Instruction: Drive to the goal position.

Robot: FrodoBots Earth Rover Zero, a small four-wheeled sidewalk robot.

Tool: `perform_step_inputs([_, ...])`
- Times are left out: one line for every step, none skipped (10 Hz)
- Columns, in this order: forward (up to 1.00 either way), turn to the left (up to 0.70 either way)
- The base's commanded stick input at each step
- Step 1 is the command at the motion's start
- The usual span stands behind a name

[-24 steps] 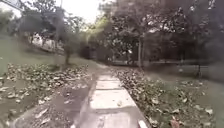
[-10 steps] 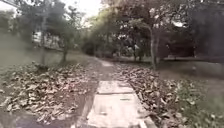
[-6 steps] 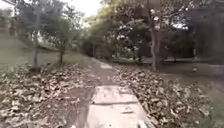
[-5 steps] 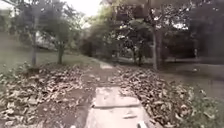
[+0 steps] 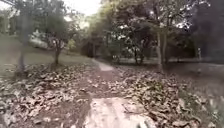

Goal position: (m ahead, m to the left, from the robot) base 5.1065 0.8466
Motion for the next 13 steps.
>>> perform_step_inputs([1.0, 0.03])
perform_step_inputs([1.0, 0.04])
perform_step_inputs([1.0, 0.03])
perform_step_inputs([1.0, 0.03])
perform_step_inputs([1.0, 0.03])
perform_step_inputs([1.0, 0.03])
perform_step_inputs([1.0, 0.03])
perform_step_inputs([1.0, 0.03])
perform_step_inputs([1.0, 0.03])
perform_step_inputs([1.0, 0.03])
perform_step_inputs([1.0, 0.03])
perform_step_inputs([1.0, 0.03])
perform_step_inputs([1.0, 0.03])
